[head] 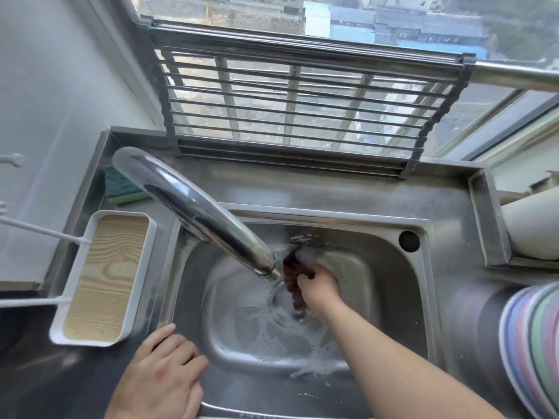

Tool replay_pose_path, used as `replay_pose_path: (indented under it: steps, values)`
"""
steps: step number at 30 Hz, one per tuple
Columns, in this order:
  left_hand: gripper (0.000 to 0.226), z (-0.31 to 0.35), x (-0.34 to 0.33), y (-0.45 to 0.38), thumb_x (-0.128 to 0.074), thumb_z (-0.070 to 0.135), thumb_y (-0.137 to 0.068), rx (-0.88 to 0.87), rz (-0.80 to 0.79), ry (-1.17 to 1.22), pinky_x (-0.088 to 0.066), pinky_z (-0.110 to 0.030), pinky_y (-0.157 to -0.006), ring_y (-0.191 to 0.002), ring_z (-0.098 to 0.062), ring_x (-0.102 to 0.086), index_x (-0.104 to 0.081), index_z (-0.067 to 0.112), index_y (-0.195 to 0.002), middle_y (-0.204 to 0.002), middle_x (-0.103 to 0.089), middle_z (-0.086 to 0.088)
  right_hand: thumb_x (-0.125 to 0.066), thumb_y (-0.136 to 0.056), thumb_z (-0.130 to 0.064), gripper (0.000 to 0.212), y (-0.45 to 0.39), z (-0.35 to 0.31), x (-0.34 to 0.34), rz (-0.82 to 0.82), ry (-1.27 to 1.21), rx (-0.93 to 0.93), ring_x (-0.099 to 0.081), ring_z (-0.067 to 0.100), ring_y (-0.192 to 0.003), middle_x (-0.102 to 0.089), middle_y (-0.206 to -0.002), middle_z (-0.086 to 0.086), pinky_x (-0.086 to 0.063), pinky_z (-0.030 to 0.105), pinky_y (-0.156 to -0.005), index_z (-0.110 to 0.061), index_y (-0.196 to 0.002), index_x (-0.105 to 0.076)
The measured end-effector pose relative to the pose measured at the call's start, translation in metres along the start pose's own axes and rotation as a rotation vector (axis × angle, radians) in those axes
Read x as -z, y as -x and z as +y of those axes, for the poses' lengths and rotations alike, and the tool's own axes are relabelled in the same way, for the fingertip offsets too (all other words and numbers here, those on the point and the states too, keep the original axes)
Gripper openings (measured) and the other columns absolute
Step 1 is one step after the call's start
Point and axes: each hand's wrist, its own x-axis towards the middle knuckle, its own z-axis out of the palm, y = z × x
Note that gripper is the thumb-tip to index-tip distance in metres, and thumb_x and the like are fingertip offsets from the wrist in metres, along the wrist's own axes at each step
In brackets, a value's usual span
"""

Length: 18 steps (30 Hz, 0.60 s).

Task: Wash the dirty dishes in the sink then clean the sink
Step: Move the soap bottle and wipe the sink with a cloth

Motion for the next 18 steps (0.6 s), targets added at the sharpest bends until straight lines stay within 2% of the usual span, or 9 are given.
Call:
replay_pose_path:
  steps: [1,2,4,5,9,11,13,16,18]
  values:
    - [0.010,-0.001,0.002,-0.001,-0.055,0.023,-0.055,-0.009,0.000,-0.002,-0.041,-0.037,-0.105,-0.066,-0.017,-0.064,-0.060,0.028,-0.062,-0.067,-0.049,0.009,-0.050,-0.101,-0.008,0.023,0.005,-0.002,0.005,-0.031,-0.271,-0.138,-0.068,0.030,-0.055,-0.075,-0.076,0.018,-0.057,0.035,-0.048,-0.004,-0.117,-0.066]
    - [0.010,-0.001,0.003,-0.002,-0.054,0.023,-0.056,-0.019,-0.003,-0.008,-0.039,-0.035,-0.107,-0.065,-0.016,-0.064,-0.060,0.028,-0.061,-0.066,-0.049,0.009,-0.050,-0.102,-0.010,0.018,0.011,-0.005,0.012,-0.069,-0.517,-0.293,-0.066,0.028,-0.047,-0.072,-0.066,0.016,-0.052,0.030,-0.041,-0.002,-0.108,-0.066]
    - [0.014,-0.004,0.003,-0.002,-0.050,0.022,-0.061,-0.050,-0.014,-0.023,-0.032,-0.032,-0.113,-0.063,-0.013,-0.064,-0.061,0.029,-0.061,-0.064,-0.051,0.010,-0.049,-0.103,-0.020,0.023,0.022,-0.007,0.029,-0.160,-0.856,-0.515,-0.066,0.026,-0.047,-0.069,-0.063,0.015,-0.047,0.023,-0.035,-0.002,-0.096,-0.062]
    - [0.017,-0.004,0.004,-0.002,-0.048,0.021,-0.064,-0.057,-0.017,-0.021,-0.029,-0.030,-0.115,-0.062,-0.012,-0.064,-0.062,0.029,-0.061,-0.065,-0.051,0.010,-0.047,-0.102,-0.025,0.028,0.026,-0.006,0.040,-0.189,-0.940,-0.548,-0.066,0.025,-0.047,-0.069,-0.064,0.014,-0.046,0.021,-0.034,-0.003,-0.094,-0.062]
    - [0.021,-0.004,0.004,-0.001,-0.046,0.020,-0.067,-0.069,-0.012,-0.028,-0.027,-0.030,-0.117,-0.063,-0.012,-0.066,-0.064,0.029,-0.061,-0.065,-0.053,0.010,-0.055,-0.102,-0.039,0.033,0.037,-0.011,0.070,-0.102,-0.928,-0.488,-0.071,0.031,-0.051,-0.072,-0.077,0.019,-0.045,0.022,-0.035,-0.008,-0.110,-0.062]
    - [0.024,-0.004,0.004,-0.002,-0.044,0.020,-0.068,-0.081,-0.001,-0.025,-0.027,-0.031,-0.116,-0.062,-0.012,-0.067,-0.066,0.028,-0.061,-0.064,-0.055,0.010,-0.058,-0.100,-0.036,0.030,0.034,-0.024,0.075,-0.089,-0.998,-0.458,-0.074,0.034,-0.066,-0.071,-0.094,0.020,-0.049,0.024,-0.040,-0.010,-0.115,-0.060]
    - [0.026,-0.004,0.006,-0.004,-0.043,0.020,-0.069,-0.092,0.010,-0.032,-0.026,-0.031,-0.116,-0.062,-0.011,-0.067,-0.067,0.027,-0.061,-0.064,-0.055,0.010,-0.059,-0.100,-0.026,0.026,0.030,-0.044,0.073,-0.048,-1.088,-0.427,-0.068,0.033,-0.079,-0.063,-0.108,0.019,-0.056,0.027,-0.045,-0.009,-0.120,-0.057]
    - [0.028,-0.004,0.006,-0.003,-0.043,0.019,-0.069,-0.107,0.031,-0.047,-0.027,-0.031,-0.114,-0.062,-0.011,-0.068,-0.067,0.027,-0.060,-0.064,-0.057,0.010,-0.062,-0.098,-0.004,0.009,0.029,-0.079,0.052,0.058,-1.035,-0.314,-0.061,0.033,-0.087,-0.058,-0.107,0.023,-0.061,0.037,-0.063,0.001,-0.104,-0.058]
    - [0.027,-0.003,0.009,-0.003,-0.043,0.021,-0.069,-0.105,0.034,-0.040,-0.033,-0.033,-0.110,-0.063,-0.011,-0.069,-0.067,0.027,-0.060,-0.064,-0.058,0.009,-0.062,-0.094,0.008,0.008,0.034,-0.099,0.027,0.072,-0.878,-0.221,-0.061,0.031,-0.084,-0.055,-0.094,0.021,-0.061,0.041,-0.073,0.004,-0.092,-0.055]
